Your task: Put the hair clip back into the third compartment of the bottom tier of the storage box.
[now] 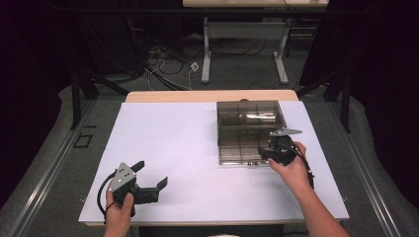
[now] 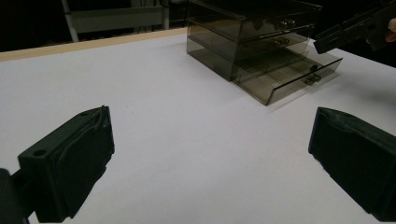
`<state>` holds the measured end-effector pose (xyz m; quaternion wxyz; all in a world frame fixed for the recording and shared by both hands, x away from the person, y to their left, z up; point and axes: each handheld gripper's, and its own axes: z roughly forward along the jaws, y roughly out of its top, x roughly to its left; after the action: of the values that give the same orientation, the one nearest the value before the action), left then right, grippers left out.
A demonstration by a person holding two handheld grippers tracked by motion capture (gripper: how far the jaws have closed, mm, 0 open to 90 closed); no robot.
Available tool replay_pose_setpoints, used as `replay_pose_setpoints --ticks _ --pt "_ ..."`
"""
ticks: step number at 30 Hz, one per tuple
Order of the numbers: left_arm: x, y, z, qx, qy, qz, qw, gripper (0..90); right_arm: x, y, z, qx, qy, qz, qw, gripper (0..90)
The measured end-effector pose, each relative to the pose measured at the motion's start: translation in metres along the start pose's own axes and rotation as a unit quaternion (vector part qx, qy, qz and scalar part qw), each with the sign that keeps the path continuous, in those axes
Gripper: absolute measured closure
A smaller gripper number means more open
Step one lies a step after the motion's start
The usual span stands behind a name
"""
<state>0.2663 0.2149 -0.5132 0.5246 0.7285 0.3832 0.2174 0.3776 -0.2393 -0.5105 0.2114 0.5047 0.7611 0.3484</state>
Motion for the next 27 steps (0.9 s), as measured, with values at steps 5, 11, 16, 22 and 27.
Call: replay_pose_setpoints --ticks 5,11,16,22,27 --pt "0.000 0.000 0.000 0.000 0.001 0.000 1.0000 0.4 0.004 0.002 -0.003 -0.005 0.003 -0.015 0.9999 45.3" --pt "0.000 0.000 0.000 0.000 0.001 0.001 1.0000 0.4 0.007 0.002 -0.002 -0.025 0.012 -0.028 0.9992 39.6" --pt "0.001 0.000 -0.001 0.001 0.003 -0.002 1.0000 0.4 0.009 0.002 -0.005 -0.033 0.023 -0.032 0.9987 40.8" --pt "0.001 -0.001 -0.001 -0.003 0.006 -0.005 1.0000 0.4 0.009 0.006 -0.013 -0.039 0.035 -0.046 0.9976 38.8" --pt "0.002 -0.001 -0.002 -0.003 0.006 -0.006 1.0000 0.4 0.009 0.005 -0.021 -0.042 0.034 -0.061 0.9967 38.1"
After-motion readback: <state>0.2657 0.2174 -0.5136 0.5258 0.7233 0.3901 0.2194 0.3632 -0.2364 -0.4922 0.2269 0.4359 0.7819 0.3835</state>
